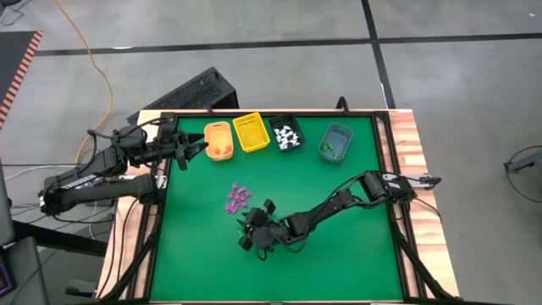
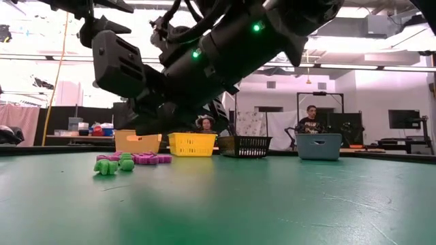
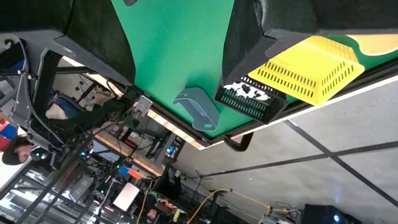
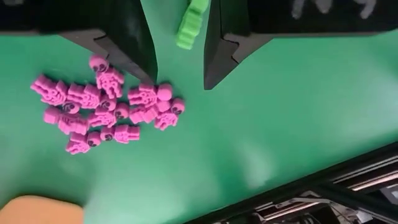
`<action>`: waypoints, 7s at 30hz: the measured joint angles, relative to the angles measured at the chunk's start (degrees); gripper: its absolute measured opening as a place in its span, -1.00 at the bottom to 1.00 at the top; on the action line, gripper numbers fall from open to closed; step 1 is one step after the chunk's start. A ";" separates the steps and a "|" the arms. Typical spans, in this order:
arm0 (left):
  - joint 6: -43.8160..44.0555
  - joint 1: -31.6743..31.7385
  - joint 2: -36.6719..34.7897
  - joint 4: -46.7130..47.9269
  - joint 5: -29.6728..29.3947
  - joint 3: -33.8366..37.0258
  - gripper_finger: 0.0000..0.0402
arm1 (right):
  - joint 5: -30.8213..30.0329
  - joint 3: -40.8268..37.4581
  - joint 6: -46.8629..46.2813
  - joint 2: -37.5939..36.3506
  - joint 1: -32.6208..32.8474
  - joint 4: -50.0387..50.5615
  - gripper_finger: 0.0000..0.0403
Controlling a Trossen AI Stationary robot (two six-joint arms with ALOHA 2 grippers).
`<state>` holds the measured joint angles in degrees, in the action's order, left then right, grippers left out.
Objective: Sort Halloween decoration
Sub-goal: Put the green skeleton toy into the blue bin
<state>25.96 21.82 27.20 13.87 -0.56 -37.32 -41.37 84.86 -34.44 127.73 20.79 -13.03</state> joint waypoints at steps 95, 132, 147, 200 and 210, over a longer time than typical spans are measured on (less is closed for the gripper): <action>1.73 0.04 0.04 -0.02 -15.31 0.00 0.15 | -0.52 -50.01 -9.99 -57.01 -30.08 20.93 -0.96; 1.51 0.04 0.04 0.00 -16.63 0.00 0.15 | 23.61 -58.57 0.01 -64.75 -41.24 -1.56 -0.03; 0.61 0.04 0.07 0.00 -16.28 0.02 0.15 | 12.69 -44.17 4.93 -47.00 -10.67 -5.88 -0.11; -1.73 0.00 0.02 0.85 -0.02 0.02 0.15 | -6.61 6.64 -3.69 4.76 4.92 5.74 -0.11; -1.75 0.04 0.01 0.83 -0.14 0.02 0.15 | -7.01 6.67 -3.52 6.50 5.03 2.89 -0.11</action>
<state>24.21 21.87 27.21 14.70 -0.70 -37.30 -48.38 91.53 -37.96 134.23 25.82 -10.14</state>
